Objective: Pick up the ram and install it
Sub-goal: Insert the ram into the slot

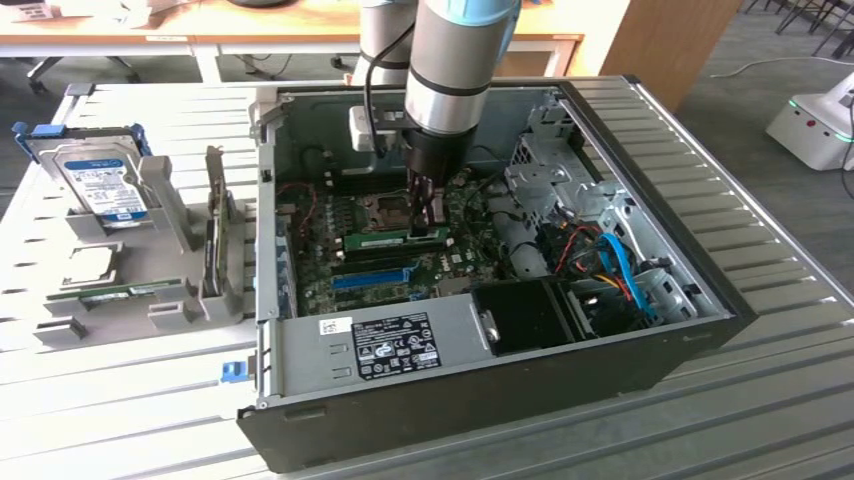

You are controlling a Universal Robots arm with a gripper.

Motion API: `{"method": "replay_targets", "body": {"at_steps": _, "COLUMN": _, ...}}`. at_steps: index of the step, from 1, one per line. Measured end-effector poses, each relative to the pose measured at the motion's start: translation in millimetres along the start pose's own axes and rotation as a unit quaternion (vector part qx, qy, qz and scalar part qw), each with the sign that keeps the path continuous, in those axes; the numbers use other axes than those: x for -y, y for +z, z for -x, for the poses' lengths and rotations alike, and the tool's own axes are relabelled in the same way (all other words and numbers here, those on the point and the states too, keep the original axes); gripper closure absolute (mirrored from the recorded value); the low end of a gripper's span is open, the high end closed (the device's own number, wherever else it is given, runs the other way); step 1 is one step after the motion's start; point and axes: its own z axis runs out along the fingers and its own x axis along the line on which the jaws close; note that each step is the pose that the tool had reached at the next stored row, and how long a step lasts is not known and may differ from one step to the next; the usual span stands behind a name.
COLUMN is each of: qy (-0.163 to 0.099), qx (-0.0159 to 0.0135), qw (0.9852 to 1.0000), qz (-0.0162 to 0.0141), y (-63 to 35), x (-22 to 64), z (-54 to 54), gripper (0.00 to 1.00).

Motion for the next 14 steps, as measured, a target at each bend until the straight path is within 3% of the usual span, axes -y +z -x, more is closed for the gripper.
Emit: {"method": "replay_targets", "body": {"at_steps": 14, "qy": -0.003, "qx": -0.0001, "qw": 1.0, "qz": 0.0001, "y": 0.1, "x": 0.0, "z": -0.1, "gripper": 0.89}}
